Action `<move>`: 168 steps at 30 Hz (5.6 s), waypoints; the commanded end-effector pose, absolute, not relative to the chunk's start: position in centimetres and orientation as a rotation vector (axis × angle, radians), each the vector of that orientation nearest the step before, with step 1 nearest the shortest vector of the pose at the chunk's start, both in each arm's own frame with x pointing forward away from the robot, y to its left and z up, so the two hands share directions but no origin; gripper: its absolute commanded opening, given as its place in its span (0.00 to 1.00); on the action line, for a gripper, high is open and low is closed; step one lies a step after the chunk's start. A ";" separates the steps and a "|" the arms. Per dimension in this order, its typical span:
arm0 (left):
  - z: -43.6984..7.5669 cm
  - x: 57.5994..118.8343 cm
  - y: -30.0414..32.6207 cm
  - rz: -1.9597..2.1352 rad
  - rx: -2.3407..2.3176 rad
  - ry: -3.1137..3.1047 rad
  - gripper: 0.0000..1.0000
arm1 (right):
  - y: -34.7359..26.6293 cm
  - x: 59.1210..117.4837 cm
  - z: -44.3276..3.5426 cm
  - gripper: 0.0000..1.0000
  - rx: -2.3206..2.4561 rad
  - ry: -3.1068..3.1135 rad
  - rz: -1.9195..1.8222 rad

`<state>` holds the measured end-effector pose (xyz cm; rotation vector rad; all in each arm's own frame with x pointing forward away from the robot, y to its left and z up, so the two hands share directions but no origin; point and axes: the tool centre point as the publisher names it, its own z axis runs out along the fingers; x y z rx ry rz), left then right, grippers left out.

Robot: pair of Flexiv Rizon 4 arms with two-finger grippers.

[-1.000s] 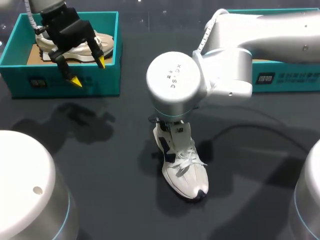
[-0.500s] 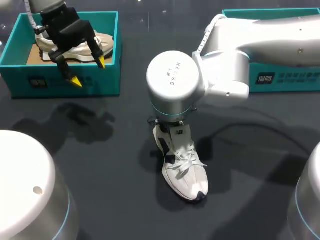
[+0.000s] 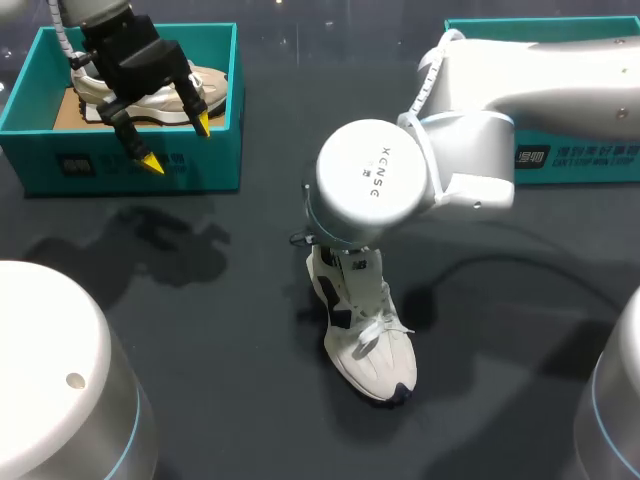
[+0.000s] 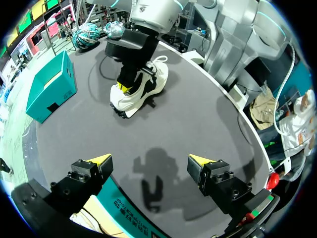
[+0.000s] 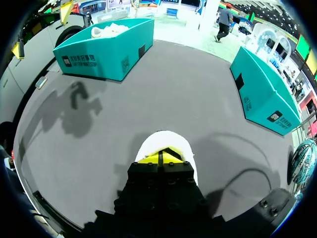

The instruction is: Take the shoe out of the shoebox, open the shoe tongue, remove and reinsert the insole, then place the shoe into the shoebox

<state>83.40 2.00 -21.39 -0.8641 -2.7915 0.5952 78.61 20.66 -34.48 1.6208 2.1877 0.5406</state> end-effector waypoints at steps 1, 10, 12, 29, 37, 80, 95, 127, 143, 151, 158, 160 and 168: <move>-21.4 83.4 2.0 0.592 -0.865 -2.792 1.00 | 20.2 79.9 -36.7 0.00 1.632 2.264 0.643; -21.4 83.4 2.0 0.592 -0.865 -2.792 1.00 | 21.3 79.3 -40.2 0.00 1.637 2.386 0.463; -21.4 83.4 2.0 0.592 -0.865 -2.792 1.00 | 21.2 78.6 -41.0 0.00 1.655 2.395 0.433; -21.4 83.4 2.0 0.592 -0.865 -2.792 1.00 | 19.4 77.3 -35.3 0.00 1.610 2.211 0.441; -21.4 83.4 2.0 0.592 -0.865 -2.792 1.00 | 19.6 80.6 -38.2 0.00 1.592 2.326 0.587; -21.4 83.4 2.0 0.592 -0.865 -2.792 1.00 | 16.5 75.0 -38.9 0.00 1.689 2.354 0.339; -21.4 83.4 2.0 0.592 -0.865 -2.792 1.00 | 18.8 73.8 -38.8 0.00 1.656 2.483 0.207; -21.4 83.4 2.0 0.592 -0.865 -2.792 1.00 | 18.0 72.4 -34.3 0.29 1.865 2.528 -0.133; -21.4 83.4 2.0 0.592 -0.865 -2.792 1.00 | 17.9 71.3 -34.2 0.92 1.880 2.530 -0.168; -21.4 83.4 2.0 0.592 -0.865 -2.792 1.00 | 18.3 71.8 -33.8 1.00 1.857 2.533 -0.188; -21.4 83.4 2.0 0.592 -0.865 -2.792 1.00 | 18.4 71.8 -33.6 1.00 1.857 2.539 -0.191; -21.4 83.4 2.0 0.592 -0.865 -2.792 1.00 | 18.3 71.5 -33.4 1.00 1.863 2.537 -0.188; -21.4 83.4 2.0 0.592 -0.865 -2.792 1.00 | 17.9 69.8 -32.5 1.00 1.893 2.514 -0.160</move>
